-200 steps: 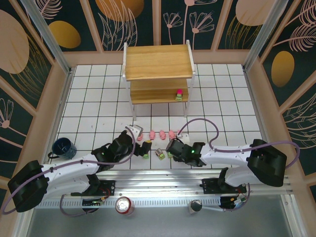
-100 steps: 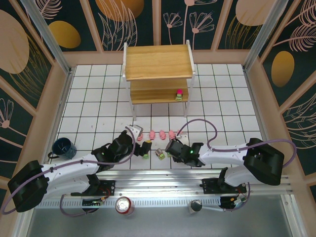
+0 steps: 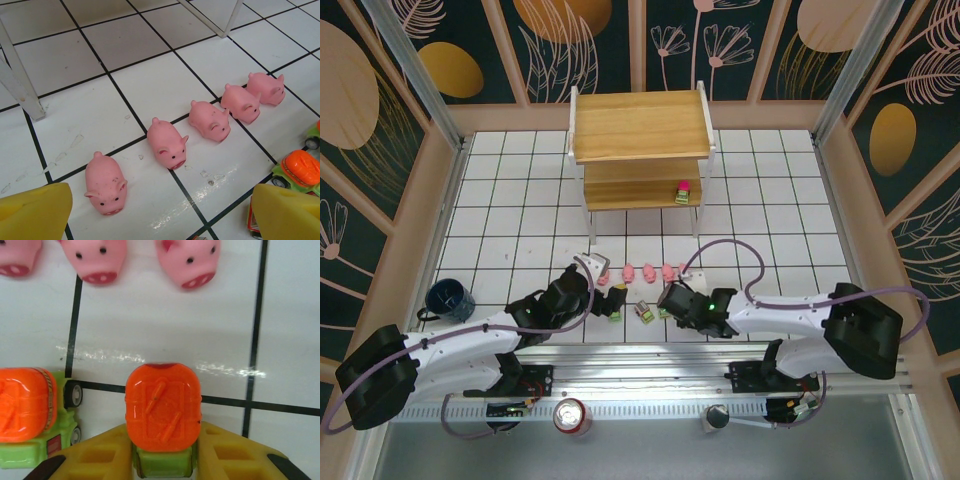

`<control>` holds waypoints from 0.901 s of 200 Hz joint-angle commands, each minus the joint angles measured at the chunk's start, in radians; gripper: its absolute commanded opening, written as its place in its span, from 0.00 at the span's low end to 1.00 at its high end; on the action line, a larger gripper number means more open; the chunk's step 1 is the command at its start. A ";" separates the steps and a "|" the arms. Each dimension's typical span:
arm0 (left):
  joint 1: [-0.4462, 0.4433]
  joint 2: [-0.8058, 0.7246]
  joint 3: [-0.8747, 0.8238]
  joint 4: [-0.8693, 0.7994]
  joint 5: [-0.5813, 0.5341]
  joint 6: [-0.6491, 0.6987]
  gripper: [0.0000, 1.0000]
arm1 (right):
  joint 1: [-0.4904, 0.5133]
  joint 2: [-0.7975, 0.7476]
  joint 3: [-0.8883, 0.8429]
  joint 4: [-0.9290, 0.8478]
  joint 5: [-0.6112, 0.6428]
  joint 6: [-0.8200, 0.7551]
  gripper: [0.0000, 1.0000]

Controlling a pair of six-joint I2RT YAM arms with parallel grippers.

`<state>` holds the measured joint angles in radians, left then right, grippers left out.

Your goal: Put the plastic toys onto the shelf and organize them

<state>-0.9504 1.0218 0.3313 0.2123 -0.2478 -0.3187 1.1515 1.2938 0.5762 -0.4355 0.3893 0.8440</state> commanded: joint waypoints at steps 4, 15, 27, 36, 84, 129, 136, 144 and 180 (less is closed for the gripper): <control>-0.007 -0.004 -0.005 0.007 -0.016 -0.004 0.92 | -0.007 -0.056 0.085 -0.126 0.101 0.022 0.29; -0.008 -0.006 -0.003 0.007 -0.015 -0.003 0.92 | -0.009 -0.063 0.118 -0.152 0.121 0.021 0.29; -0.008 -0.006 -0.005 0.008 -0.012 -0.002 0.92 | -0.011 -0.066 0.157 -0.181 0.141 0.014 0.29; -0.008 -0.006 -0.005 0.009 -0.007 0.000 0.92 | -0.013 -0.067 0.188 -0.197 0.159 0.007 0.29; -0.008 -0.005 -0.007 0.021 0.007 0.011 0.92 | -0.095 -0.071 0.330 -0.200 0.213 -0.051 0.28; -0.008 0.000 -0.007 0.026 -0.011 0.013 0.92 | -0.202 -0.055 0.418 -0.093 0.177 -0.151 0.28; -0.008 -0.004 -0.009 0.027 -0.013 0.012 0.92 | -0.212 -0.044 0.439 -0.084 0.178 -0.166 0.28; -0.007 -0.010 -0.011 0.027 -0.016 0.010 0.92 | -0.222 -0.031 0.463 -0.077 0.177 -0.183 0.28; -0.008 -0.029 -0.020 0.027 -0.033 0.000 0.93 | -0.263 0.036 0.564 -0.045 0.164 -0.261 0.28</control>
<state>-0.9504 1.0134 0.3283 0.2150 -0.2527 -0.3183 0.9115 1.2842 1.0653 -0.5266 0.5457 0.6601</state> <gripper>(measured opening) 0.930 0.283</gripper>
